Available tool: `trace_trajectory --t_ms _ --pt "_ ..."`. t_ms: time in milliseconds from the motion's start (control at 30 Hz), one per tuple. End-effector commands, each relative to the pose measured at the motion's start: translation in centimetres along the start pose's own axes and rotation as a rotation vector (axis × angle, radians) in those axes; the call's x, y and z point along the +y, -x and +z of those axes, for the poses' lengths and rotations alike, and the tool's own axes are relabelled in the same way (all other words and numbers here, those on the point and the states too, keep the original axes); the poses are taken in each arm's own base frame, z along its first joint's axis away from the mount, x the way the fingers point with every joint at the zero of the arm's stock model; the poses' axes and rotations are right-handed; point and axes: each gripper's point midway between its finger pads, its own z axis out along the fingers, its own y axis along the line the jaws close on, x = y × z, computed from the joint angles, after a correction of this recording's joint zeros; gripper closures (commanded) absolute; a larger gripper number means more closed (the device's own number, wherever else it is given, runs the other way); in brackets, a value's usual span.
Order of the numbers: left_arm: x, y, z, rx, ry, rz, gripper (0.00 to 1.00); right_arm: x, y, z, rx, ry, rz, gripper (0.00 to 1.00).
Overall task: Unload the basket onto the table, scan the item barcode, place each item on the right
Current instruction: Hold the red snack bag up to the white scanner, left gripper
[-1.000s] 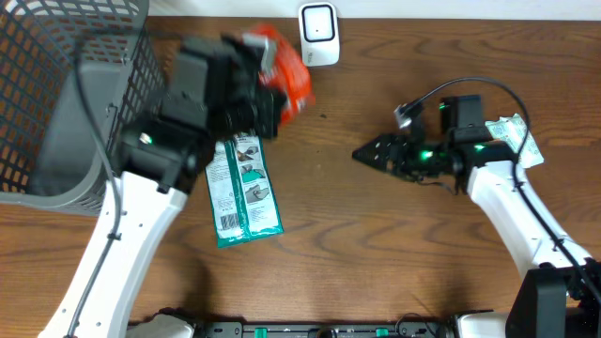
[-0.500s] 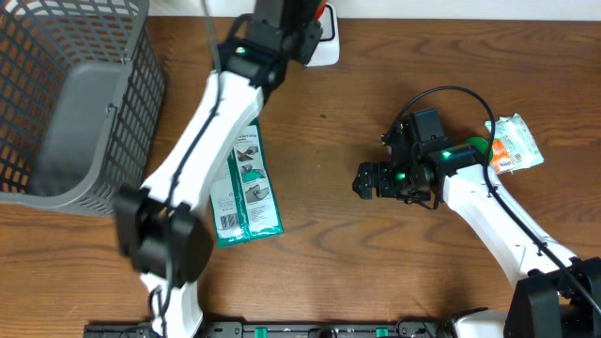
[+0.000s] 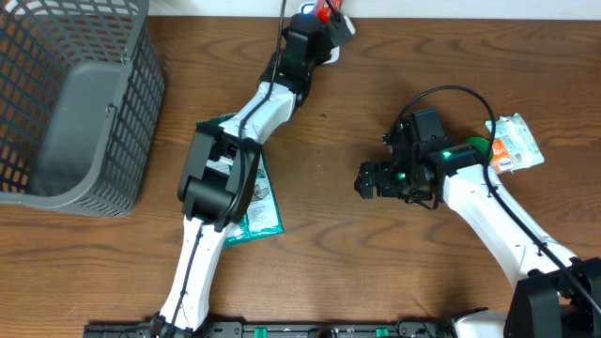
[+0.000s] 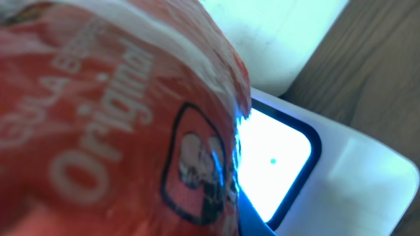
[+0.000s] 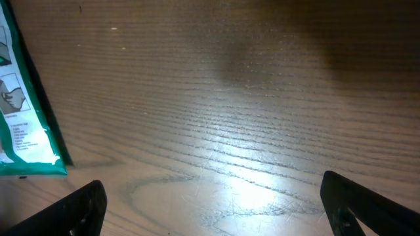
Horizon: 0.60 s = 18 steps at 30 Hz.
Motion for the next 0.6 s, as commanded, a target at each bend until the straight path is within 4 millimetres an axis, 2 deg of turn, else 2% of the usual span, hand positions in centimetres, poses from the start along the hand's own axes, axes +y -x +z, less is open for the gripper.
trace_trajectory --t_ms 0,400,467,567 --pt "0.5 -0.1 0.2 0.007 0.026 0.096 0.93 0.5 0.1 -0.4 -0.016 0.004 -0.027 0.01" --pt "0.5 -0.2 0.1 0.012 0.021 0.086 0.93 0.5 0.1 -0.4 -0.016 0.004 -0.027 0.01" --pt "1.6 0.7 -0.4 -0.003 0.038 0.037 0.93 0.5 0.1 -0.4 -0.016 0.004 -0.028 0.01" --pt "5.2 3.3 -2.3 -0.051 0.087 -0.108 0.93 0.5 0.1 -0.4 -0.016 0.004 -0.027 0.01"
